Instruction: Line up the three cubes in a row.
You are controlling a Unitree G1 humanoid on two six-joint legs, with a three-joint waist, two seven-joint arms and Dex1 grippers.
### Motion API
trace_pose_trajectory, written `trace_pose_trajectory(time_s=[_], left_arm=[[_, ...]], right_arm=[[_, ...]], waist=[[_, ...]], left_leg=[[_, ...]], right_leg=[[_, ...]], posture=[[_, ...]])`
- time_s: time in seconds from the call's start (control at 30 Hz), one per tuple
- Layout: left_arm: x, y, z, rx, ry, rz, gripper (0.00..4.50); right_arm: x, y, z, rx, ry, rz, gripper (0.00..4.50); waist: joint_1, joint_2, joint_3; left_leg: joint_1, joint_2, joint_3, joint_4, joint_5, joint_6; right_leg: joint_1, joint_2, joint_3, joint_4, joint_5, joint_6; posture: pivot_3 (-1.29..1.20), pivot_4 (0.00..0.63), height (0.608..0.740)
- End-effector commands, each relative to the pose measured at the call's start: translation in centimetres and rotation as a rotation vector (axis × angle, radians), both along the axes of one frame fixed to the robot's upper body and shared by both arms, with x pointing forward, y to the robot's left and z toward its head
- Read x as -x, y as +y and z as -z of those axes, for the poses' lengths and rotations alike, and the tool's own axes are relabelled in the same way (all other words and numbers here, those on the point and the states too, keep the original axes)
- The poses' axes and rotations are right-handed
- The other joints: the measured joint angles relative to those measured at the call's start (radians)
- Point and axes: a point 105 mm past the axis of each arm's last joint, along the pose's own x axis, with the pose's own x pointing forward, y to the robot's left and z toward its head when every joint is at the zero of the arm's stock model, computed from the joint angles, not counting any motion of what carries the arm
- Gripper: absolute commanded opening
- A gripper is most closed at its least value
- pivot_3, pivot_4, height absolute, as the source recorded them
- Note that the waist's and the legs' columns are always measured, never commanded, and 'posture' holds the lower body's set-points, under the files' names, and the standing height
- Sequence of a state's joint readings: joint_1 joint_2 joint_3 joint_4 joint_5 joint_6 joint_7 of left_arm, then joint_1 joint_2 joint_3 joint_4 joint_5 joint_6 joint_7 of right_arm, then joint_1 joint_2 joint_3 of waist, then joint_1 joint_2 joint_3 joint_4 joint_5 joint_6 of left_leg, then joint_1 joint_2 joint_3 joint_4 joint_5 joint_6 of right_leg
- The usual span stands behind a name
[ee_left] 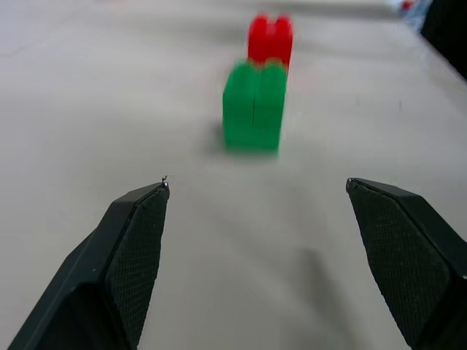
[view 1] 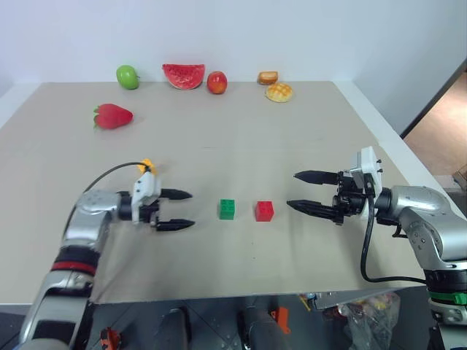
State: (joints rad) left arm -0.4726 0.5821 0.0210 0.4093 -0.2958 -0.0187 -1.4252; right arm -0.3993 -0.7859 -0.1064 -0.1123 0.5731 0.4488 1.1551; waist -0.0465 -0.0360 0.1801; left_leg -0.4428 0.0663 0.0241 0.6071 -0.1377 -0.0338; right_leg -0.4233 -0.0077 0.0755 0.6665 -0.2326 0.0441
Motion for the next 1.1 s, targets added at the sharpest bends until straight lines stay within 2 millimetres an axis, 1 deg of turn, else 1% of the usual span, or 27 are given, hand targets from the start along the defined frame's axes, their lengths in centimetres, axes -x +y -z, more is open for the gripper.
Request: trace_pose_trajectory(time_s=[0.03, 0.1, 0.17, 0.23, 0.3, 0.4, 0.47, 0.53, 0.63, 0.7, 0.87, 0.97, 1.1], left_arm=[[-0.5, 1.5, -2.1, 0.052, -0.081, -0.177, 4.01], [-0.7, 2.7, -2.5, 0.136, -0.022, -0.347, 4.01], [-0.5, 3.0, -2.4, 0.192, 0.037, -0.423, 4.01], [-0.8, 3.5, -1.4, 0.194, 0.068, -0.539, 4.01], [-1.3, 3.8, -1.0, 0.2, 0.081, -0.639, 4.01], [-1.6, 4.2, -1.1, 0.202, 0.08, -0.714, 4.01], [-1.5, 4.9, -0.8, 0.181, 0.083, -0.751, 4.01], [-1.6, 6.0, -0.3, 0.145, 0.075, -0.799, 4.01], [-2.5, 8.2, -0.1, 0.098, 0.053, -0.895, 4.01], [-3.2, 9.0, -0.3, 0.087, 0.035, -0.928, 4.01], [-4.6, 10.3, -0.6, 0.074, 0.018, -0.951, 4.01], [-5.4, 10.4, -0.5, 0.052, 0.012, -0.92, 4.01], [-6.7, 9.7, -0.9, 0.07, 0.008, -0.853, 4.01]], right_arm=[[-0.8, 0.8, -1.6, -0.024, -0.09, 0.003, 3.98], [-2.0, 2.0, -2.3, -0.038, -0.149, 0.026, 3.98], [-2.6, 2.8, -2.3, -0.043, -0.143, 0.026, 3.98], [-2.9, 4.2, -1.9, -0.013, -0.147, -0.018, 3.98], [-3.4, 4.9, -1.5, 0.029, -0.159, -0.044, 3.98], [-3.5, 5.4, -1.7, 0.025, -0.17, -0.075, 3.98], [-3.5, 5.5, -1.8, 0.021, -0.172, -0.084, 3.98], [-3.6, 5.5, -1.7, 0.02, -0.172, -0.089, 3.98], [-3.5, 5.5, -1.3, 0.024, -0.17, -0.096, 3.98], [-3.4, 5.5, -1.2, 0.021, -0.17, -0.094, 3.98], [-3.4, 5.4, -1.2, 0.01, -0.173, -0.079, 3.98], [-3.2, 5.3, -1.1, 0.008, -0.17, -0.077, 3.98], [-3.0, 5.2, -1.1, 0.004, -0.17, -0.073, 3.98]], waist=[[0.003, 0.0, 0.0], [0.0, 0.0, 0.0], [-0.003, 0.0, 0.0], [-0.001, 0.0, 0.0], [0.002, 0.0, 0.0], [0.004, 0.0, 0.0], [0.003, 0.0, 0.0], [0.003, 0.0, 0.0], [0.003, 0.0, 0.0], [0.003, 0.0, 0.0], [0.002, 0.0, 0.0], [0.002, -0.001, 0.0], [0.004, -0.001, 0.0]], left_leg=[[0.0, 0.0, 0.0, 0.0, 0.0, 0.0], [0.0, 0.0, 0.001, 0.002, 0.0, 0.0], [0.0, 0.0, 0.002, 0.002, 0.0, 0.0], [0.001, 0.0, 0.002, 0.002, 0.0, 0.0], [0.001, 0.0, 0.001, 0.002, 0.0, 0.0], [0.0, 0.0, 0.002, 0.002, 0.0, 0.0], [0.0, 0.0, 0.002, 0.002, 0.0, 0.0], [0.0, 0.0, 0.002, 0.001, 0.0, 0.0], [0.001, 0.0, 0.002, -0.001, 0.0, 0.0], [0.002, 0.001, 0.002, -0.001, 0.0, 0.0], [0.002, 0.001, 0.002, -0.001, 0.0, 0.0], [0.001, 0.001, 0.002, -0.001, 0.0, 0.0], [0.0, 0.0, 0.002, -0.002, 0.0, -0.001]], right_leg=[[0.001, -0.001, -0.001, 0.0, 0.0, 0.0], [0.001, -0.001, -0.001, 0.0, 0.001, 0.0], [0.0, -0.001, 0.0, 0.0, 0.002, 0.0], [0.001, -0.001, 0.0, 0.0, 0.002, 0.0], [0.001, -0.001, -0.001, 0.0, 0.002, 0.0], [0.001, -0.001, -0.001, 0.0, 0.002, 0.001], [0.001, -0.001, 0.0, 0.0, 0.001, 0.001], [0.0, -0.001, 0.0, 0.0, 0.001, 0.001], [0.0, -0.001, 0.0, 0.0, 0.001, -0.001], [0.0, 0.0, 0.0, 0.0, 0.001, -0.001], [0.0, 0.0, 0.0, 0.0, 0.002, -0.001], [0.0, 0.0, 0.0, 0.0, 0.001, -0.001], [-0.001, 0.0, 0.0, 0.0, 0.001, -0.001]], posture=[[0.0, 0.15, 0.74], [0.0, 0.15, 0.74], [0.0, 0.15, 0.74], [0.0, 0.15, 0.74], [0.0, 0.15, 0.74], [0.0, 0.15, 0.74], [0.0, 0.15, 0.74], [0.0, 0.15, 0.74], [0.0, 0.15, 0.74], [0.0, 0.15, 0.74], [0.0, 0.15, 0.74], [0.0, 0.15, 0.74], [0.0, 0.15, 0.74]])
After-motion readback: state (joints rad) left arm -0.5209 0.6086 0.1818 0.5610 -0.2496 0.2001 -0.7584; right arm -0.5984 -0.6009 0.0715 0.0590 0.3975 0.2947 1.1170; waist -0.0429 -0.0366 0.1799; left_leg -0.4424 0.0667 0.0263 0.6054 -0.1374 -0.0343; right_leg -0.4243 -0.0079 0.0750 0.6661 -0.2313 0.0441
